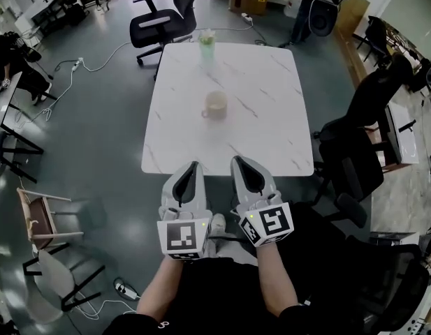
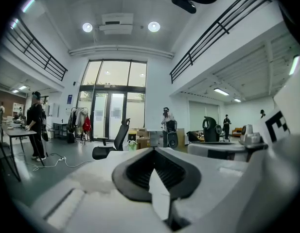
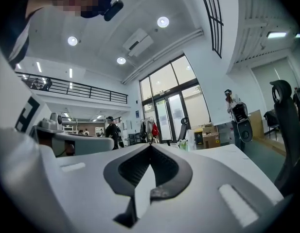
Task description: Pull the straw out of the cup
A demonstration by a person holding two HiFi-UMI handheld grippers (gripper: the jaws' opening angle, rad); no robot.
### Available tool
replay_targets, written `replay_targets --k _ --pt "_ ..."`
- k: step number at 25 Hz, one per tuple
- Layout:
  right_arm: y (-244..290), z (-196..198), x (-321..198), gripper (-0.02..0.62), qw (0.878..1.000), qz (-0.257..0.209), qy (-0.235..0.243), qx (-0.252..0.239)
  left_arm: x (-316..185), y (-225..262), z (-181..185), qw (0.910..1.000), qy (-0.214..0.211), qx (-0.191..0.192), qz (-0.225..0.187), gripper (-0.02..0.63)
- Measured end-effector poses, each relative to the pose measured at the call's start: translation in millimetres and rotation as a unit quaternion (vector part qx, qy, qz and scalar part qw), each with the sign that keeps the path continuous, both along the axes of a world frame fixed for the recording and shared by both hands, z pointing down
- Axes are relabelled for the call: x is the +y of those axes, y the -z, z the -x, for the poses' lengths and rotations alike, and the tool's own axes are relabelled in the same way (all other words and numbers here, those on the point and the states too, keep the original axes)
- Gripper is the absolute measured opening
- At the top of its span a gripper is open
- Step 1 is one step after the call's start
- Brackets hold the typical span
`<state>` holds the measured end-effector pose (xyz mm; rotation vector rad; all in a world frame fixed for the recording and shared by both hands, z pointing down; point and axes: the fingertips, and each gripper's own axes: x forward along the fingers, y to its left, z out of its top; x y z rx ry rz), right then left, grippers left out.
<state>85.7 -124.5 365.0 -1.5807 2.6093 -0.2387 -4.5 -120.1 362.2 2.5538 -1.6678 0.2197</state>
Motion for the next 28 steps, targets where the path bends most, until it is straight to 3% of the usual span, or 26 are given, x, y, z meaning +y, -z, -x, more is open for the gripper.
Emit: replay_targets --k 15,22,28 --pt "-15 3 -49 0.003 0.998 0.0 0.016 0.056 -60 -30 -7 0.9986 0.01 0.033 0.039 0.002" --pt "-44 7 -89 0.005 0.993 0.027 0.024 0.115 -99 -65 -4 0.9955 0.016 0.045 0.083 0.002" --pt "-77 18 -123 0.03 0.977 0.053 0.049 0.201 -128 -89 -3 0.9922 0.022 0.053 0.111 0.002"
